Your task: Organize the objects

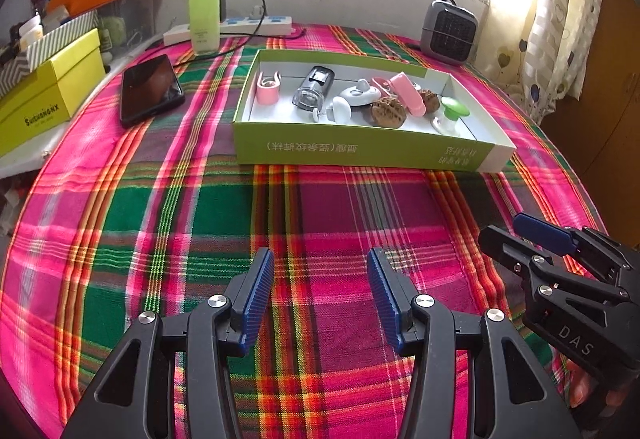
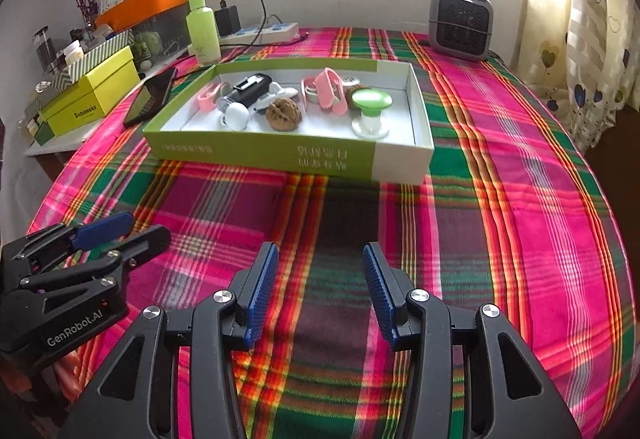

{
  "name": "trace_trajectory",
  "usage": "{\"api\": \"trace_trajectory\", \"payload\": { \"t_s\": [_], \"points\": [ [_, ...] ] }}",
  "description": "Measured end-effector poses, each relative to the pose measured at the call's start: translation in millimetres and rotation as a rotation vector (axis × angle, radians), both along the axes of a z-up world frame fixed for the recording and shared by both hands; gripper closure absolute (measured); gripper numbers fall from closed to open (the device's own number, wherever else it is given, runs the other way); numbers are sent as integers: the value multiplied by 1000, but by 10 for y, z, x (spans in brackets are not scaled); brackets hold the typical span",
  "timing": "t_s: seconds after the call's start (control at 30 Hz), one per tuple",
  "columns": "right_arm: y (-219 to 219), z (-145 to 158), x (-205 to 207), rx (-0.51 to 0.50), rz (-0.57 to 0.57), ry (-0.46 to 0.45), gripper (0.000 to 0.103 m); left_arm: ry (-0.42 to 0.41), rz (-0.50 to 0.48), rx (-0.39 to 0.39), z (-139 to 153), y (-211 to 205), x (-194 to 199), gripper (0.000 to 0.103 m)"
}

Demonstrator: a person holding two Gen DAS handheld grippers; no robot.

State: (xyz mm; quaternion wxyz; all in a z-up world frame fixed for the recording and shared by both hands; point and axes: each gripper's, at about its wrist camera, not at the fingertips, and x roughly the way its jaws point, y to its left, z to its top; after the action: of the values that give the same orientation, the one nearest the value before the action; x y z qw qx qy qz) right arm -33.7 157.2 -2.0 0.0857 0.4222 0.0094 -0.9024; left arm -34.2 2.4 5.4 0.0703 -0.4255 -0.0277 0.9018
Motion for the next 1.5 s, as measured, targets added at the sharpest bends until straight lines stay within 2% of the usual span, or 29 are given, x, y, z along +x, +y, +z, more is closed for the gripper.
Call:
{"api": "trace_trajectory", "payload": {
  "t_s": [0.4,0.53,1.0,1.5],
  "points": [
    [53,-58,58,51,-48,-16,57,8,20,-32,-19,73,16,51],
    [88,-75,33,59,-78,-25,41,8,29,-38,-23,81,15,51],
    [98,-75,22,59,-75,-27,38,3,28,-99,-33,162,10,50],
    [91,-78,22,59,-75,-27,37,1,29,-96,-31,157,8,50]
  ]
}}
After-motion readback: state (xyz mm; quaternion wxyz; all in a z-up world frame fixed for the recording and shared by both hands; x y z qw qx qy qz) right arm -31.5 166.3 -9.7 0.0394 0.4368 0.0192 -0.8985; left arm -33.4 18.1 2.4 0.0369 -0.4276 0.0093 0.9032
